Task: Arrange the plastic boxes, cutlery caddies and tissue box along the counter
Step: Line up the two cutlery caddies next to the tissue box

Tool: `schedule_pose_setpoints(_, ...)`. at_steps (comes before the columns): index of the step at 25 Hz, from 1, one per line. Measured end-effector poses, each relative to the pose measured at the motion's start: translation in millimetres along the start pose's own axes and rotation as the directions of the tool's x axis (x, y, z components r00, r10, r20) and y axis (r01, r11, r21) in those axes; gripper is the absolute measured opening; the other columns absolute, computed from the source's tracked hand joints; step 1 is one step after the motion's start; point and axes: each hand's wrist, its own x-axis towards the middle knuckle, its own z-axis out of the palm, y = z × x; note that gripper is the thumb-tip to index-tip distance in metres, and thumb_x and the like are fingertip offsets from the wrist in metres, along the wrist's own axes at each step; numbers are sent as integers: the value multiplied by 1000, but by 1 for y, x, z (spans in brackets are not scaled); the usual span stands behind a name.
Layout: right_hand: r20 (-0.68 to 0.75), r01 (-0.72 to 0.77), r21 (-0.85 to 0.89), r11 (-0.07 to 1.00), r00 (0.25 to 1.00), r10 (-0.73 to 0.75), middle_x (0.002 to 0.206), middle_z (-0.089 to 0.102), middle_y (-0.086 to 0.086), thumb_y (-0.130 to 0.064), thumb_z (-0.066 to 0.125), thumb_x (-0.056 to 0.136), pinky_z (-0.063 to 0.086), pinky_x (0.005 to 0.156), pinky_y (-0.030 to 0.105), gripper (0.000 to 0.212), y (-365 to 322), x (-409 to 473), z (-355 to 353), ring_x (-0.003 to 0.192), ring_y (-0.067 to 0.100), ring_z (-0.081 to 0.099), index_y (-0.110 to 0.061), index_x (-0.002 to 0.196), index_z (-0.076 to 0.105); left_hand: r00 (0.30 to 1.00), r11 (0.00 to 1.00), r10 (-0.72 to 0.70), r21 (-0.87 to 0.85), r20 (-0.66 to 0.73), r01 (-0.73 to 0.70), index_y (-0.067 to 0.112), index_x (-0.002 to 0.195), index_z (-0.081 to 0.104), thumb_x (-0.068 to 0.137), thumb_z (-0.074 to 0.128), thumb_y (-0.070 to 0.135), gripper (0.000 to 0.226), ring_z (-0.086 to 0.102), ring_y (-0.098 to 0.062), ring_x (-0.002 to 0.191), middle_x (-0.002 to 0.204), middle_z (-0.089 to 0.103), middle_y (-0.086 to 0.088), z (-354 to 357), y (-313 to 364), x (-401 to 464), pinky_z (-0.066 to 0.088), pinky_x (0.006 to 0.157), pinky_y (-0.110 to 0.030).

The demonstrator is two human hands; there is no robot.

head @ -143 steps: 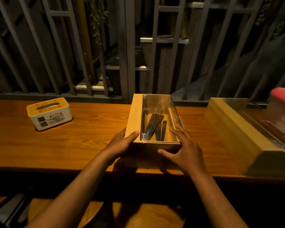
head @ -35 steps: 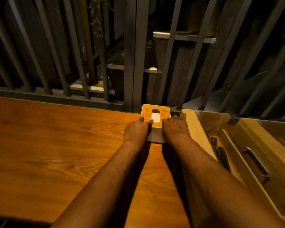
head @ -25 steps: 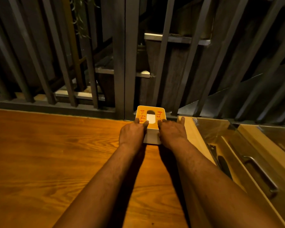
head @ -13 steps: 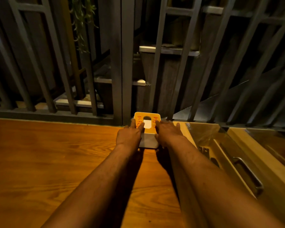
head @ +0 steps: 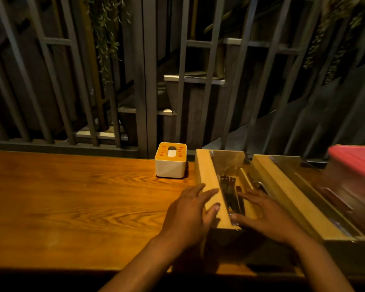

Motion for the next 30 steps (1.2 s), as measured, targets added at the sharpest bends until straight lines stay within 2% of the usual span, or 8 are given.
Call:
schedule_pose_setpoints(2,69,-2,-86,996,998,8,158,19,-15,-98,49,32,23,118,46,123,29,-17,-16,147,16,19,-51,143,29,998,999,-6,47,60,3,51,146,25,95,39,59,54,13,-13,147,161,19,12,16,21,-13,27,111,-34)
schedule_pose_setpoints(3,105,12,-119,993,995,0,160,14,-15,-94,55,33,23,118,46,122,40,-21,-22,147,16,16,-52,143,25,996,996,-35,82,84,28,51,148,21,94,38,62,58,9,-15,149,163,14,11,24,29,-16,25,113,-35)
schedule_pose_setpoints(6,74,127,-127,984,990,-119,162,3,-13,-67,76,58,20,120,45,105,60,-17,-18,149,18,6,-54,144,17,987,975,-114,204,115,89,50,150,12,90,36,70,67,5,-23,150,164,7,6,42,43,-20,24,115,-41)
schedule_pose_setpoints(10,31,175,-151,973,985,-172,162,0,-15,-62,75,65,18,119,54,99,72,-6,-3,150,23,-6,-56,144,15,984,937,-173,314,47,150,49,150,10,89,34,71,69,17,-26,148,164,9,4,59,44,-25,42,104,-41)
schedule_pose_setpoints(12,29,183,-137,973,983,-181,162,1,-14,-60,75,66,15,119,54,98,73,4,1,149,24,-10,-54,145,16,982,923,-189,345,24,169,48,150,11,89,35,70,69,21,-24,146,164,10,3,59,41,-21,46,98,-40)
schedule_pose_setpoints(19,-5,189,-108,976,982,-191,163,6,-9,-56,78,66,8,118,52,100,61,53,13,149,29,-12,-48,147,21,985,908,-173,391,19,152,44,152,14,89,33,69,70,36,-23,141,164,12,1,53,10,15,51,92,-36)
schedule_pose_setpoints(30,-18,163,-145,976,986,-168,164,3,-8,-58,77,66,7,118,52,101,58,110,16,149,29,-13,-47,148,18,993,920,-116,378,16,101,42,152,16,90,33,67,69,42,-23,137,164,16,-1,59,-28,66,53,90,-36)
